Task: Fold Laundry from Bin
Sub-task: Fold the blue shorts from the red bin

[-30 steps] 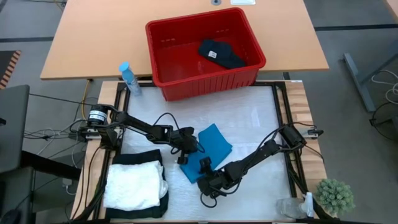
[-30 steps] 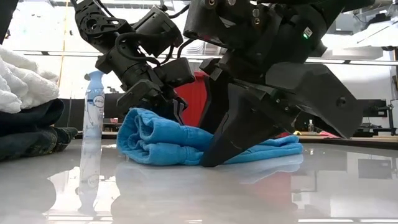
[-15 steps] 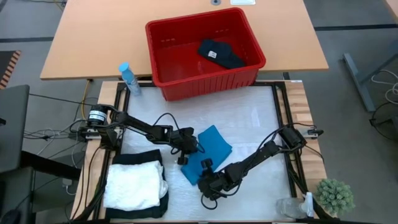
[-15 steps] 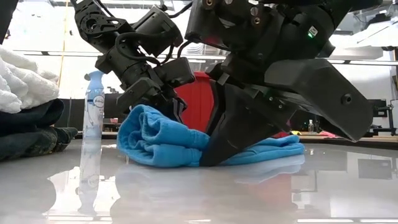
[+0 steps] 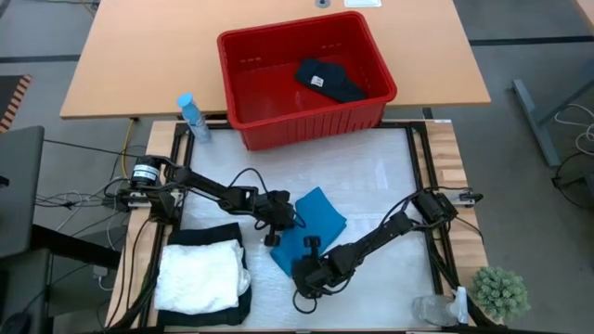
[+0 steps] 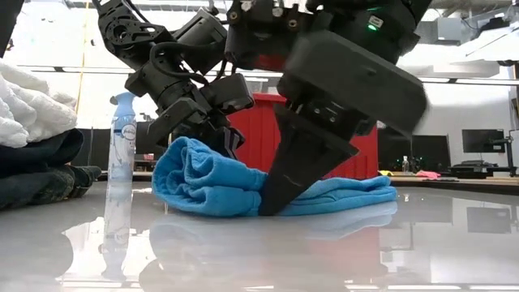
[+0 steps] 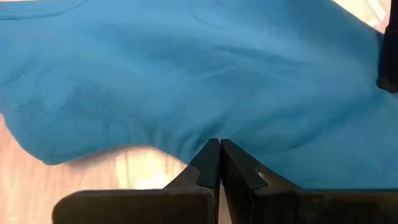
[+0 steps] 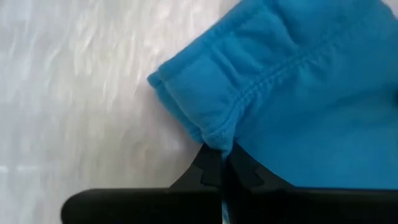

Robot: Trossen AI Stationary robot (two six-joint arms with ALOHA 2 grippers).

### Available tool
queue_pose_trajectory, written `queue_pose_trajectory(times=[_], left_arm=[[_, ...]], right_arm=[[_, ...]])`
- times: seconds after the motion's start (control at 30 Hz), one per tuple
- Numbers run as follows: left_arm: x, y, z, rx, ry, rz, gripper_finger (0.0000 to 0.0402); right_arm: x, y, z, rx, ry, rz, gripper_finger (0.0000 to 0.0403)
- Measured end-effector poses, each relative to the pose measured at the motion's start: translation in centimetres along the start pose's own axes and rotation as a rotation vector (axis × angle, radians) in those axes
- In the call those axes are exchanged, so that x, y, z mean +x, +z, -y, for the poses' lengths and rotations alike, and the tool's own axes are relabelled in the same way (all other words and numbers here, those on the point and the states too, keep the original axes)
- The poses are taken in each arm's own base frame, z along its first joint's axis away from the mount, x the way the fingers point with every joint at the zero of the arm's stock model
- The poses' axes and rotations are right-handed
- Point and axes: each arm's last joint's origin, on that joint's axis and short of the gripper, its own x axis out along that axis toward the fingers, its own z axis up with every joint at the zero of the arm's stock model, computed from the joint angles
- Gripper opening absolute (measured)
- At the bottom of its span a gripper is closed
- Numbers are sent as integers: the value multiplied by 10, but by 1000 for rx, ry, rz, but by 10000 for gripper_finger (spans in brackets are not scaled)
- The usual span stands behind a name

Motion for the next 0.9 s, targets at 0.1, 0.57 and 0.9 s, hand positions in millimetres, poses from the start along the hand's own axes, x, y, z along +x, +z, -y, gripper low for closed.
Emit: queue_pose_trajectory(times=[0.1, 0.57, 0.9], left_arm=[[0, -1, 0, 7, -4, -6, 2], [0, -3, 2, 3, -54, -28, 2], [0, -5, 3, -22, -94, -45, 2]], right_arm=[[-3, 2, 0, 116, 21, -2, 20], [-25, 15, 12, 485, 86, 18, 19], [-57, 13, 28, 624, 1, -27, 19]])
